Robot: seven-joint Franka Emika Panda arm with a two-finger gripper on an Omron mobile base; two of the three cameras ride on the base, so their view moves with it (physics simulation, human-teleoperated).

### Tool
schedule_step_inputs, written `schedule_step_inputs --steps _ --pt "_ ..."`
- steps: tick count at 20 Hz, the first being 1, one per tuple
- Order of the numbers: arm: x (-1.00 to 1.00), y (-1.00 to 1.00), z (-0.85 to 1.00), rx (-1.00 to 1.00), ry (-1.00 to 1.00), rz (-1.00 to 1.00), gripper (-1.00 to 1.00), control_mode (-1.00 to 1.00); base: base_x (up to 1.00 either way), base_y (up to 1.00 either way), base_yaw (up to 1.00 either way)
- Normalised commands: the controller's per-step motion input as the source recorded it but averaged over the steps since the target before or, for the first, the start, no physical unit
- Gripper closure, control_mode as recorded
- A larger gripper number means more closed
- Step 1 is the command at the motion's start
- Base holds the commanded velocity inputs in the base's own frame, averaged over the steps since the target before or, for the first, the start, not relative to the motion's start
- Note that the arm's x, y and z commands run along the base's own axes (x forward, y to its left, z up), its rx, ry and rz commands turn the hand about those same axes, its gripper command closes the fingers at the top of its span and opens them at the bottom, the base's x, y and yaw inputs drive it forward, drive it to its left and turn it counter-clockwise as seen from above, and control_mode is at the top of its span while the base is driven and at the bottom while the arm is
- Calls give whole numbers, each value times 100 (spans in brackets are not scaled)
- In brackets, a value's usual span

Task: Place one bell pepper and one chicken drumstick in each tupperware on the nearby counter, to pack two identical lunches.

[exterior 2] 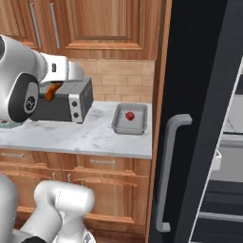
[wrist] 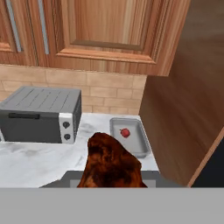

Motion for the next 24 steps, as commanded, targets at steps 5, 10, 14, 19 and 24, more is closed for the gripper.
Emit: schedule_step_inputs --steps 5,10,14,19,24 --pt "0 0 0 0 0 0 100 100 48 0 -14" --pt "0 0 0 0 0 0 100 100 31 0 -16" --pt "0 0 0 0 0 0 100 100 35 0 -16" --pt "0 0 0 0 0 0 100 100 61 1 -14" --pt "0 0 0 0 0 0 100 100 60 4 -14"
